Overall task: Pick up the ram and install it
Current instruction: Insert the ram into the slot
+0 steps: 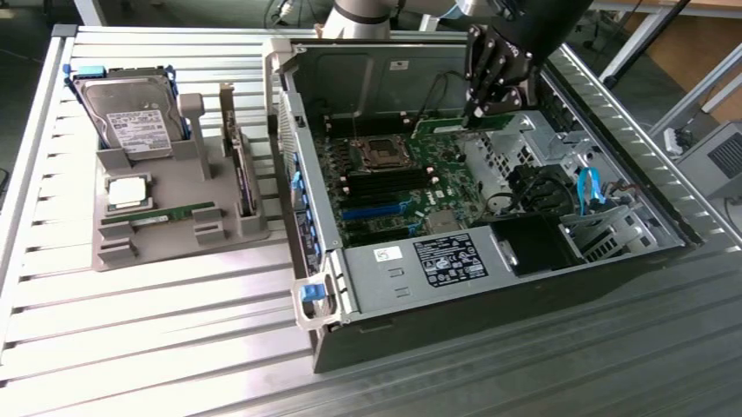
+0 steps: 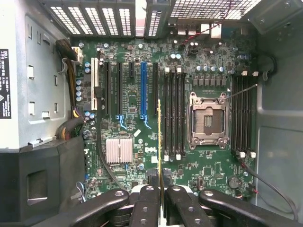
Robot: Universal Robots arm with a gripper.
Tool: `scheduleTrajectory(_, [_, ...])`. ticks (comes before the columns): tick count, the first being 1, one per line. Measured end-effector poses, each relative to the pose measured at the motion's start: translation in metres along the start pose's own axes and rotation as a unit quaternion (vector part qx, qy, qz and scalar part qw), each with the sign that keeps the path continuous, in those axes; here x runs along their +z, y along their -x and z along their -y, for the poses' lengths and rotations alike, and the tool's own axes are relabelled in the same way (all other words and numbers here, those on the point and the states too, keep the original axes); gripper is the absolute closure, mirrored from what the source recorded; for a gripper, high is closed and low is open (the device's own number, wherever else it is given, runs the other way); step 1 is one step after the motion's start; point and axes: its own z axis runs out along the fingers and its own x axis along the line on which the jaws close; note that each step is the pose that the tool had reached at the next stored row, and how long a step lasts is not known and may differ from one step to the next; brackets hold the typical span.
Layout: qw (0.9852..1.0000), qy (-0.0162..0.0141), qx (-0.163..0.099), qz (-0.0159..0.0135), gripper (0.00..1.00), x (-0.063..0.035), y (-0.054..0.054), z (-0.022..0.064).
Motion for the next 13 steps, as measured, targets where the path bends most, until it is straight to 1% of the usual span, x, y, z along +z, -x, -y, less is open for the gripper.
scheduleTrajectory(13, [1.0, -0.0001, 0.002, 0.0, 0.88, 0.0106, -0.0007, -0.0002])
